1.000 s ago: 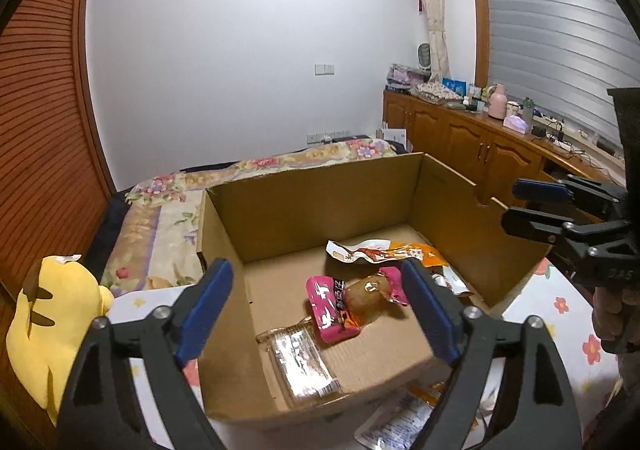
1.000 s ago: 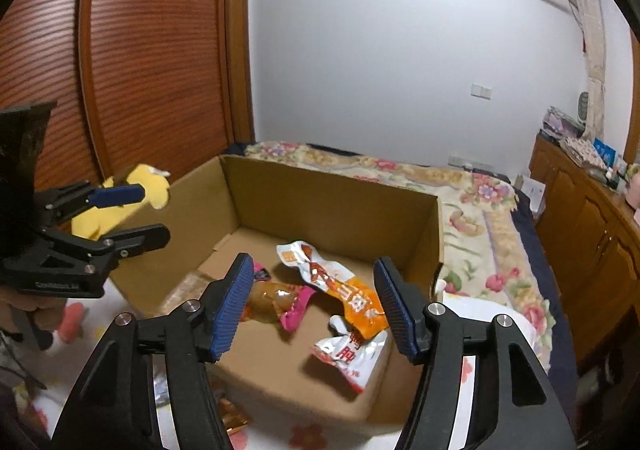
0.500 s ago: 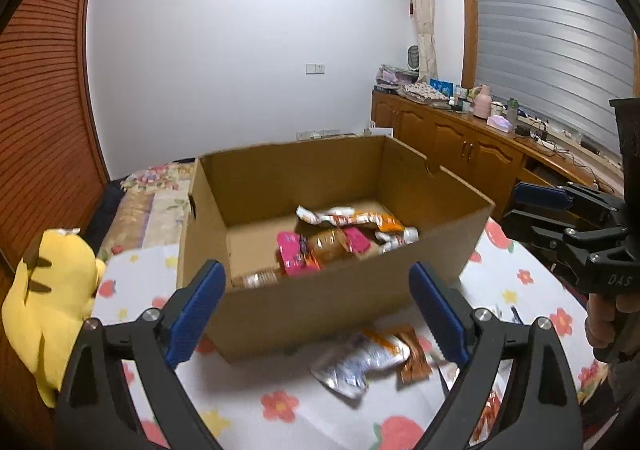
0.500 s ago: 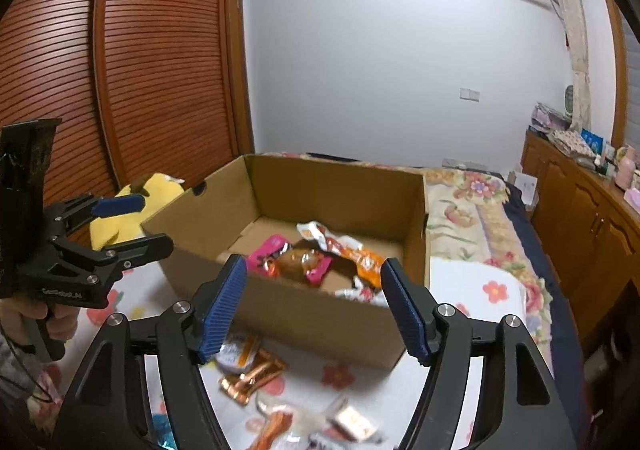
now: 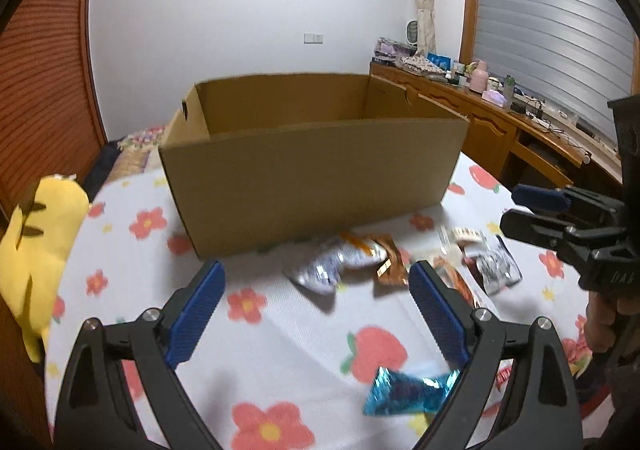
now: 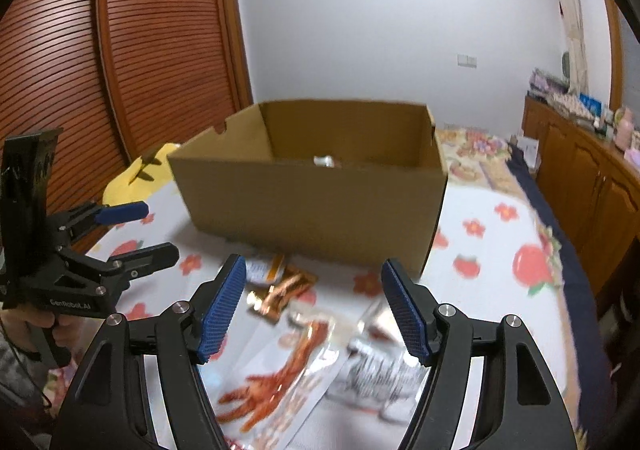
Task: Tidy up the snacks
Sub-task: 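Withdraw both tools from the box toward the remaining snacks, then grasp the blue foil candy with the left tool while the right tool grasps the chicken-feet pouch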
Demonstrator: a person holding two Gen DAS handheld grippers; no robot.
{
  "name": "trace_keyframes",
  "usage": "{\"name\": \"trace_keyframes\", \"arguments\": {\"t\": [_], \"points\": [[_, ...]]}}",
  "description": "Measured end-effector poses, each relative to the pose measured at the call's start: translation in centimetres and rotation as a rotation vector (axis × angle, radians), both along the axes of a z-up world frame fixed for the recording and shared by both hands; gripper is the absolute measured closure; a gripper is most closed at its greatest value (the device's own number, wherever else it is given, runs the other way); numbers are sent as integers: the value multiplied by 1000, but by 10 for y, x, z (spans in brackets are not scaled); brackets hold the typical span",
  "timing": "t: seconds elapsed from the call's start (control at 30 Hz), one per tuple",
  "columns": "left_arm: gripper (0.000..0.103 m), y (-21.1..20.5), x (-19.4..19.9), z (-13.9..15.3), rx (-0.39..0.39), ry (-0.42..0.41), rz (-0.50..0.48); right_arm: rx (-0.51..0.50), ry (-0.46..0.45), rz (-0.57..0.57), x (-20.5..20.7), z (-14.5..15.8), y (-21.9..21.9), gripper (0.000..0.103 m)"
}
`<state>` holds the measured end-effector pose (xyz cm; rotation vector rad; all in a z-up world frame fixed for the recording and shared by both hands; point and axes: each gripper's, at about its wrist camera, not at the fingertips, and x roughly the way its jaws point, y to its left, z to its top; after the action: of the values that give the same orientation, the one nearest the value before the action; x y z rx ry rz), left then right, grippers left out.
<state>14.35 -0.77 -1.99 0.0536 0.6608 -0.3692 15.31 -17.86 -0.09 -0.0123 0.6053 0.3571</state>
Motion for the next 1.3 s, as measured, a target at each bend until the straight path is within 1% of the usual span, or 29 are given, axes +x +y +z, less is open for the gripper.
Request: {"name": "trace_keyframes", "arguments": {"t": [0.27, 0.4, 0.53, 0.73, 0.93, 1.2, 1.3], "points": [[9, -2, -28, -15, -9, 42, 7, 27, 49, -9, -26, -24, 0, 31], [9, 0, -34, -29, 14, 74, 14, 38, 84, -15, -30, -37, 1, 31], [9, 5, -36, -39, -1, 112, 21, 21, 110, -19, -29, -49, 4, 31], [9, 7, -42, -42, 5, 113, 25, 25, 131, -1, -27, -57, 9, 31], [9, 7, -45, -45, 10, 114, 21, 4, 150, 10, -25, -62, 19, 32], [9, 4, -48, -47, 16, 115, 14, -53, 178, -1, -18, -70, 31, 34], [9, 3, -47, -47, 11, 118, 10, -78, 205, -7, -13, -76, 33, 38]]}}
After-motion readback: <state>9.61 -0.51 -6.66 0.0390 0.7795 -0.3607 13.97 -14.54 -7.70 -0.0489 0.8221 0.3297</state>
